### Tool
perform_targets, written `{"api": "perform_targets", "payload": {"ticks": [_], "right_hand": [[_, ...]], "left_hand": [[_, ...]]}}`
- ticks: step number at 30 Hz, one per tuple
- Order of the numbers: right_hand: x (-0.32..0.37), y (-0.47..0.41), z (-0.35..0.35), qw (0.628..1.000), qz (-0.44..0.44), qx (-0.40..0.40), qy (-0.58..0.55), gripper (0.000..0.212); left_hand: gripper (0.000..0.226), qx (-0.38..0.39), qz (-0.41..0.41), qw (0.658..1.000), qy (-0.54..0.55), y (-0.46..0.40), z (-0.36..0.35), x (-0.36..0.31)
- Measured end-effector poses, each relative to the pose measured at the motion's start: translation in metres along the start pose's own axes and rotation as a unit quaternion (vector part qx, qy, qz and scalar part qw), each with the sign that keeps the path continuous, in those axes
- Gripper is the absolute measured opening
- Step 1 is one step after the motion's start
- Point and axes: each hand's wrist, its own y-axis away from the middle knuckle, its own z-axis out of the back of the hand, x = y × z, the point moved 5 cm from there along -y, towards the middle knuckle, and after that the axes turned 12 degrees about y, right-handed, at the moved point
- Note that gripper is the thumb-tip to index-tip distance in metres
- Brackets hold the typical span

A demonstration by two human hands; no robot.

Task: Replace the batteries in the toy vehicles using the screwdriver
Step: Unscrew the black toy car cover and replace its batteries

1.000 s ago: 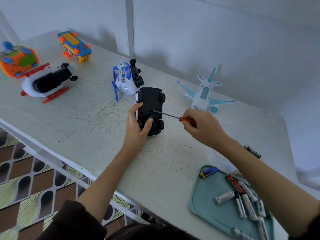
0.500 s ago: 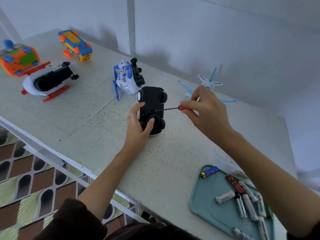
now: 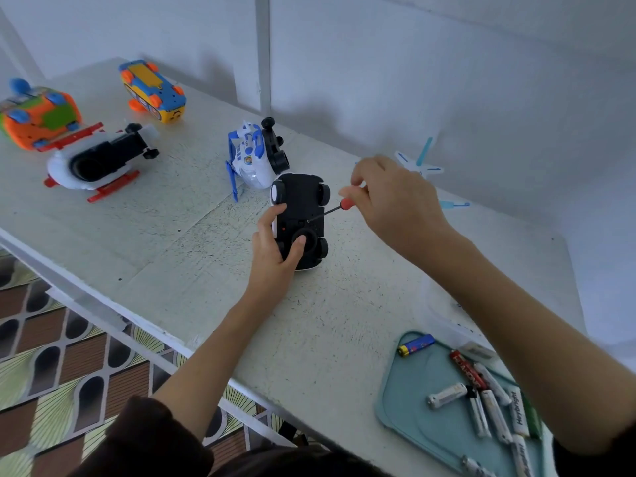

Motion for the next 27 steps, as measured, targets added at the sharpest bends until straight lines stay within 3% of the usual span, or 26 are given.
{"api": "perform_targets", "payload": {"ticks": [2,5,7,11,14,17,20,27], "right_hand": [[-0.001,-0.001,-0.004,0.999,-0.022,0.012,0.041,0.041],[0.001,0.003,-0.003,0.993,0.018,-0.052,-0.106,0.022],[0.002,0.003,-0.002,0.988,0.031,-0.049,-0.144,0.018],[-0.005,0.0,-0.005,0.998,-0.043,0.012,-0.032,0.022],[-0.007,0.001,-0.011,0.993,-0.028,0.057,0.104,0.029],[-0.014,0.006,-0.015,0.994,-0.071,0.083,-0.026,0.032],[-0.014,0.006,-0.015,0.99,-0.052,0.046,-0.12,0.025],[-0.011,0.009,-0.02,0.989,-0.028,0.115,0.093,0.027]], "left_hand": [[0.048,-0.003,0.001,1.0,0.0,0.0,0.0,0.0],[0.048,-0.004,0.007,1.0,0.005,-0.001,0.0,0.001],[0.049,-0.004,0.007,1.0,0.004,-0.001,0.0,0.002],[0.049,-0.008,0.017,1.0,0.006,-0.002,0.001,0.004],[0.048,-0.01,0.017,1.0,0.007,-0.002,0.001,0.004],[0.048,-0.008,0.016,1.0,0.005,-0.002,0.001,0.004],[0.048,-0.011,0.014,1.0,0.001,-0.003,0.002,0.005],[0.048,-0.017,0.012,1.0,-0.002,-0.003,0.002,0.006]]}}
